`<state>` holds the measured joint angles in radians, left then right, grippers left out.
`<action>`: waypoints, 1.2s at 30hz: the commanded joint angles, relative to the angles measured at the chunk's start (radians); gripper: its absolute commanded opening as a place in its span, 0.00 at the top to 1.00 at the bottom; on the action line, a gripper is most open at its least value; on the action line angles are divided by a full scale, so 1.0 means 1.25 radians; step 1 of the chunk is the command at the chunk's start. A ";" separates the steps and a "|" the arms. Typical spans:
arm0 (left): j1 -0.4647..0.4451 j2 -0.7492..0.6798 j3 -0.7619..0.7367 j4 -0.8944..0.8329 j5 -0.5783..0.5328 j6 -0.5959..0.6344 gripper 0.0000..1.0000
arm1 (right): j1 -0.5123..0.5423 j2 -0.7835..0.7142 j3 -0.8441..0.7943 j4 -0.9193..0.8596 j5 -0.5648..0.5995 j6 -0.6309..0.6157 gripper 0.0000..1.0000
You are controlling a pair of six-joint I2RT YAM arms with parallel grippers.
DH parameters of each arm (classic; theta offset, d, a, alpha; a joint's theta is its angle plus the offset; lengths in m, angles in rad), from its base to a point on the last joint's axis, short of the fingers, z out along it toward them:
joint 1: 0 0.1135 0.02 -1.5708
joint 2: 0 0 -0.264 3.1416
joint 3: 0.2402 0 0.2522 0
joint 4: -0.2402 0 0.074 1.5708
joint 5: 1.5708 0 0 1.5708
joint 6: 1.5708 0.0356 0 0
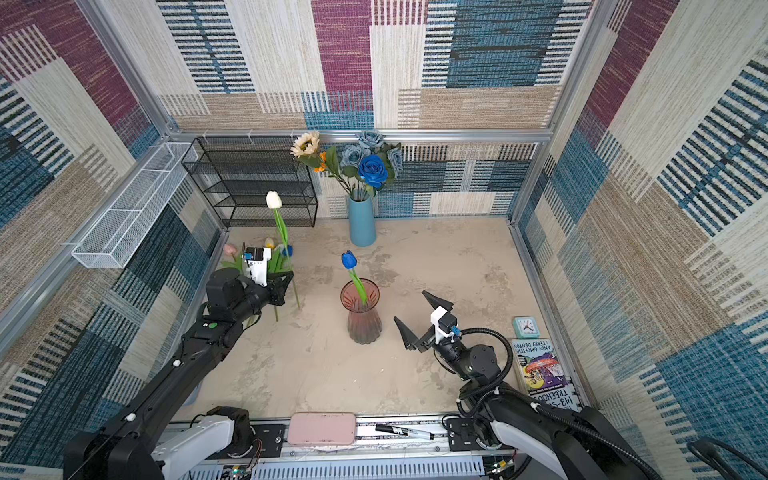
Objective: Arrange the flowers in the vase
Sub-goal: 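Lift the white tulip upright and carry it toward the pink vase with the left gripper, then lower the white tulip stem into the pink vase beside the blue tulip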
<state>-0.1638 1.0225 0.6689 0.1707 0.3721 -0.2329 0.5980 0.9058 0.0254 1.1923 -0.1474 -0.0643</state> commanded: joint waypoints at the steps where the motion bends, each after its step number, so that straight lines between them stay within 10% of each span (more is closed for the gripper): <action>1: -0.045 -0.032 -0.004 0.185 0.077 -0.014 1.00 | 0.001 -0.005 -0.003 0.024 0.000 0.002 0.00; 18: -0.314 -0.065 0.037 0.316 0.043 0.131 1.00 | 0.001 -0.030 -0.011 0.027 -0.023 -0.001 0.00; 36: -0.393 0.097 -0.017 0.444 -0.011 0.184 1.00 | 0.001 -0.029 -0.007 0.013 -0.008 -0.010 0.00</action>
<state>-0.6544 1.1492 0.6693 0.6937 0.3962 -0.0475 0.5980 0.8646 0.0139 1.1915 -0.1688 -0.0731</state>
